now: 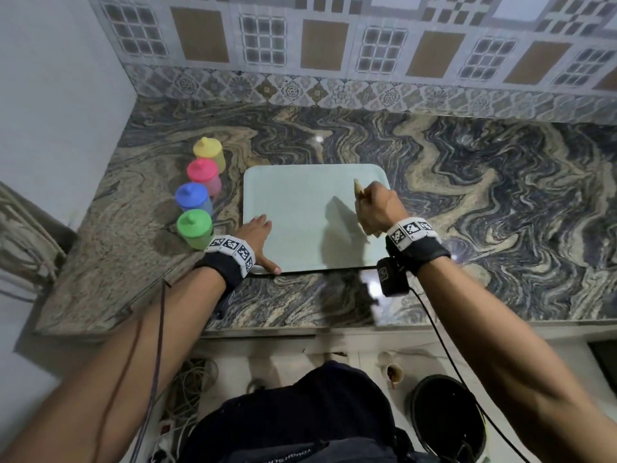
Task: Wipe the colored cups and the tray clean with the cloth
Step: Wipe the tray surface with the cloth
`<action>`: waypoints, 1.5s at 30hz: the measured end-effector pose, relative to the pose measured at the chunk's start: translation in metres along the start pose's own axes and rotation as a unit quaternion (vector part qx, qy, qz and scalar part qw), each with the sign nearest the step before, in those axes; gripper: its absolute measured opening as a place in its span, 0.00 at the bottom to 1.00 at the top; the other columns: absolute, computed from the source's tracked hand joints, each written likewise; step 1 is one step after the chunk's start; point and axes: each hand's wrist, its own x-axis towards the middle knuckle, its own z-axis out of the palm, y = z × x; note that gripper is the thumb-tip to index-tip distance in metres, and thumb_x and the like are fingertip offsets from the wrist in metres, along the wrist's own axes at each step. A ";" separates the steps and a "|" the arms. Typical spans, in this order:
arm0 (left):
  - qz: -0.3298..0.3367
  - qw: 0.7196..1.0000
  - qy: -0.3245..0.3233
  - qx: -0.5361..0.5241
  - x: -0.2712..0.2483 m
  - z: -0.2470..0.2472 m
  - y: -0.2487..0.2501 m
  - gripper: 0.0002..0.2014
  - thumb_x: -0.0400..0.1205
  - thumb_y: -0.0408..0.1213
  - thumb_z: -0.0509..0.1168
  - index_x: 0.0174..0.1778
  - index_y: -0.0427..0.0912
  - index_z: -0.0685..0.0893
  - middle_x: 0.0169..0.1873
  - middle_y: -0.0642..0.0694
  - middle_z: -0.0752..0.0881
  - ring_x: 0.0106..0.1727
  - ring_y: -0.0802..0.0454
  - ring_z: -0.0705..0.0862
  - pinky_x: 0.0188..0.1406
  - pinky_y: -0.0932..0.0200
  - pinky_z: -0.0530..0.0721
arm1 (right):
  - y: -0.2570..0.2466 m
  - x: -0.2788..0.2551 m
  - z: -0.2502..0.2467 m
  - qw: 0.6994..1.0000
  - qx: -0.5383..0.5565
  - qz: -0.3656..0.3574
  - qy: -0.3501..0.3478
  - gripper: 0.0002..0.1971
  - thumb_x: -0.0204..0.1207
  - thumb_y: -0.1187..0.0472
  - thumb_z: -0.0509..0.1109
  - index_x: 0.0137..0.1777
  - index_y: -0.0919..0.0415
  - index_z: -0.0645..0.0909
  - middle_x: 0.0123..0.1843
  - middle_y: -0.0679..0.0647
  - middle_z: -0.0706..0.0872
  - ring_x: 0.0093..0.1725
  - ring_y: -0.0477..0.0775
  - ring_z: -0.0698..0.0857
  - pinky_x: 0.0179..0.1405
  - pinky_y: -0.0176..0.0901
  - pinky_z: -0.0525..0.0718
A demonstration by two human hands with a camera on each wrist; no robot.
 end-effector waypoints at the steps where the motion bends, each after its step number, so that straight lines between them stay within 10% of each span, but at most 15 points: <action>1: -0.001 1.000 -0.007 -0.005 0.001 0.001 -0.001 0.64 0.67 0.65 0.75 0.85 0.33 0.45 0.85 0.35 0.42 0.86 0.40 0.45 0.84 0.51 0.49 | -0.017 0.010 0.009 0.999 0.025 -0.026 0.021 0.13 0.86 0.53 0.61 0.46 0.63 0.73 0.43 0.71 0.88 0.41 0.74 0.87 0.38 0.57 0.84; 5: 0.007 1.000 0.017 -0.018 -0.003 -0.001 0.001 0.63 0.64 0.61 0.79 0.84 0.32 0.52 0.84 0.34 0.53 0.84 0.40 0.58 0.80 0.55 0.56 | -0.099 0.038 0.047 0.987 0.036 -0.153 0.028 0.18 0.82 0.69 0.59 0.71 0.66 0.73 0.55 0.75 0.86 0.48 0.74 0.86 0.41 0.58 0.78; 7: 0.001 0.999 0.030 -0.022 -0.005 -0.003 0.002 0.63 0.62 0.57 0.82 0.84 0.32 0.53 0.83 0.36 0.59 0.82 0.41 0.63 0.78 0.58 0.59 | -0.129 0.046 0.078 0.975 -0.030 -0.214 -0.053 0.26 0.83 0.68 0.57 0.83 0.61 0.66 0.76 0.69 0.77 0.68 0.69 0.81 0.62 0.58 0.78; 10: -0.024 0.999 0.034 -0.017 -0.002 -0.001 0.000 0.58 0.60 0.61 0.82 0.81 0.40 0.63 0.79 0.41 0.69 0.77 0.43 0.71 0.75 0.56 0.67 | -0.146 0.057 0.131 0.929 -0.176 -0.234 -0.227 0.32 0.88 0.54 0.56 0.89 0.58 0.51 0.90 0.60 0.50 0.88 0.64 0.55 0.85 0.59 0.52; 19: -0.063 0.997 -0.014 0.052 0.005 -0.002 0.007 0.57 0.58 0.67 0.79 0.76 0.34 0.69 0.75 0.36 0.72 0.76 0.38 0.70 0.73 0.48 0.72 | -0.128 0.102 0.137 0.919 -0.200 -0.238 -0.240 0.31 0.91 0.42 0.43 0.89 0.57 0.50 0.91 0.54 0.48 0.89 0.55 0.49 0.86 0.55 0.48; 27: -0.029 0.996 -0.036 0.071 0.011 0.000 0.008 0.68 0.63 0.64 0.78 0.84 0.30 0.45 0.85 0.34 0.45 0.86 0.39 0.50 0.84 0.47 0.55 | -0.066 0.110 0.100 0.926 -0.201 -0.223 -0.228 0.30 0.91 0.44 0.44 0.89 0.58 0.52 0.90 0.54 0.49 0.89 0.54 0.50 0.87 0.57 0.47; 45: -0.055 0.993 -0.061 0.090 0.014 0.003 0.013 0.70 0.63 0.68 0.75 0.84 0.30 0.40 0.85 0.37 0.39 0.86 0.41 0.45 0.85 0.45 0.52 | 0.052 0.110 0.034 0.957 -0.236 0.035 -0.165 0.35 0.89 0.39 0.42 0.88 0.61 0.52 0.90 0.60 0.52 0.88 0.62 0.55 0.86 0.62 0.48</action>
